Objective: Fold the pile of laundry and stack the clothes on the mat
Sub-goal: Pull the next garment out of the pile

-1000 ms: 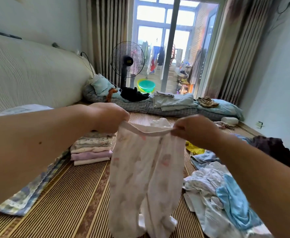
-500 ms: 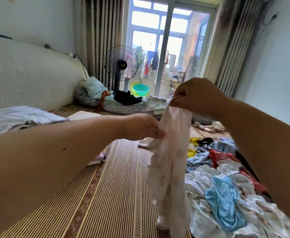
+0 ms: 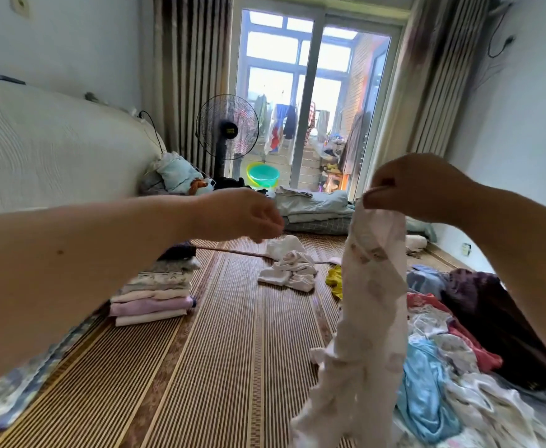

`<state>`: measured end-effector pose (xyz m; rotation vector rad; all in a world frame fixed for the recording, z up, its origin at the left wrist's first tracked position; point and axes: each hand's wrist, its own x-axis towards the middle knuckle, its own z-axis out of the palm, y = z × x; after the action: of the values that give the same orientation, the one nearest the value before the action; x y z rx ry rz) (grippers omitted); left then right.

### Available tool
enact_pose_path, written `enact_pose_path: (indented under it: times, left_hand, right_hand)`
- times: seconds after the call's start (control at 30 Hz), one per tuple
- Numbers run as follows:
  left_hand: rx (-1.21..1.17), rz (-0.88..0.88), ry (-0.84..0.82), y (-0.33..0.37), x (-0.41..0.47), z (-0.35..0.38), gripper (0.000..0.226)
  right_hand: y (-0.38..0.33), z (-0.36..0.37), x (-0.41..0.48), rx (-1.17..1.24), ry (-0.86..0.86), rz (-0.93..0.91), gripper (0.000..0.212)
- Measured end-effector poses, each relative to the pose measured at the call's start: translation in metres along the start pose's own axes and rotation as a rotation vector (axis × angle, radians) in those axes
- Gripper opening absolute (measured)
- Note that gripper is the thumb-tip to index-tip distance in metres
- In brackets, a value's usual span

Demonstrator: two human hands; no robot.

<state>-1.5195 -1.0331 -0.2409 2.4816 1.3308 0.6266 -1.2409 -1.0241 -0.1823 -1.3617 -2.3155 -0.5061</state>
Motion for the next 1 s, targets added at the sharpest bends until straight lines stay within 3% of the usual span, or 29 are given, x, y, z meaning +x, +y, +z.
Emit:
enact_pose_path:
  times: [0.1, 0.2, 0.27, 0.33, 0.43, 0.6, 0.73, 0.87, 1.0]
  left_hand:
    - [-0.135, 0.074, 0.003, 0.038, 0.018, 0.032, 0.019]
    - [-0.194, 0.008, 0.084, 0.06, 0.034, 0.066, 0.036]
    - [-0.279, -0.102, 0.095, 0.06, 0.04, 0.082, 0.035]
    - [-0.21, -0.163, 0.006, 0.052, 0.039, 0.088, 0.029]
    - [-0.069, -0.218, -0.081, 0.024, 0.027, 0.074, 0.035]
    - [-0.082, -0.239, 0.034, -0.018, 0.01, 0.024, 0.051]
    - [0.236, -0.166, 0.117, -0.016, 0.01, -0.016, 0.06]
    - [0.295, -0.153, 0.25, -0.01, 0.012, -0.049, 0.049]
    - [0.103, -0.175, 0.272, -0.01, 0.008, -0.064, 0.037]
  right_hand:
    - [-0.022, 0.006, 0.007, -0.005, -0.014, -0.043, 0.025]
    - [-0.033, 0.006, 0.009, -0.026, 0.018, -0.052, 0.026]
    - [-0.033, 0.007, 0.007, 0.002, 0.018, -0.046, 0.029]
    - [-0.028, 0.006, 0.004, 0.015, 0.008, -0.034, 0.031]
    - [-0.009, 0.002, -0.004, -0.049, -0.004, -0.005, 0.029]
    - [0.013, 0.008, -0.018, 0.07, -0.069, 0.024, 0.023]
    - [0.009, 0.02, -0.013, 0.031, -0.121, 0.017, 0.029]
    - [0.002, 0.019, 0.0, 0.036, -0.139, 0.039, 0.034]
    - [-0.007, 0.015, 0.01, 0.026, -0.104, 0.024, 0.039]
